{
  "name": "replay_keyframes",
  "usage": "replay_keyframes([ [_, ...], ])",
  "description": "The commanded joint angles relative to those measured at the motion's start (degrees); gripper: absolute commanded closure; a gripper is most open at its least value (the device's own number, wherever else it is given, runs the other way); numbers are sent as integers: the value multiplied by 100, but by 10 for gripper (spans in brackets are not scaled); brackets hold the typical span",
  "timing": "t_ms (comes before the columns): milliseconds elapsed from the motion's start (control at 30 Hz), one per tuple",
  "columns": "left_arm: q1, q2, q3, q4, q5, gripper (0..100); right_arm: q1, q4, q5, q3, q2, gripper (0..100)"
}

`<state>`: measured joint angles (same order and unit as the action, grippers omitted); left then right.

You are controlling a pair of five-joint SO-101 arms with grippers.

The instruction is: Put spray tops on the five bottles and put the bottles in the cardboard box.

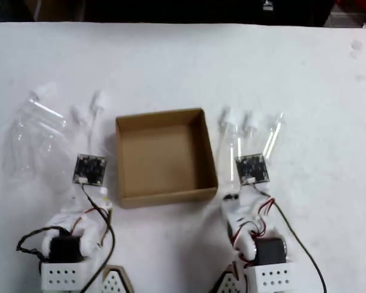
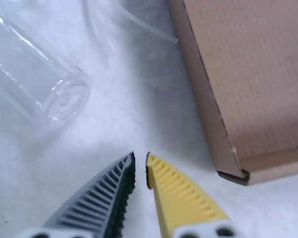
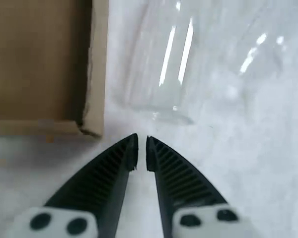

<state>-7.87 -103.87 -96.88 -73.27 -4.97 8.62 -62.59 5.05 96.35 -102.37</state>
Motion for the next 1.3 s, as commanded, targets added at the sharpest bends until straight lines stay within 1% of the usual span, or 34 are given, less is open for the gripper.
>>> replay_keyframes([
  [0,66,-48,-9,-18,-9,950,-303,1420,-62,53,-31,980],
  [100,66,-48,-9,-18,-26,950,-321,2580,-62,53,-31,980],
  [200,57,-48,-9,-18,-35,950,-136,3591,-62,53,-31,980],
  [300,48,-48,-9,-18,-44,950,-4,4127,-62,53,-22,980],
  [400,48,-48,-9,-18,-44,950,40,4101,-62,53,13,980],
  [533,66,-48,-9,-18,-26,950,-31,3336,-62,53,-22,980],
  [633,84,-48,-9,-26,-9,949,-66,2985,-62,53,-22,980],
  [900,92,-48,-9,35,-44,947,-110,3002,-62,53,-22,980],
  [1000,31,-48,26,396,-44,947,-110,3002,-62,53,-22,980],
  [1067,-48,-48,202,475,-44,947,-110,2993,-62,53,-22,980],
  [1267,-145,-48,1442,492,-44,948,-110,2967,-62,53,-22,980],
])
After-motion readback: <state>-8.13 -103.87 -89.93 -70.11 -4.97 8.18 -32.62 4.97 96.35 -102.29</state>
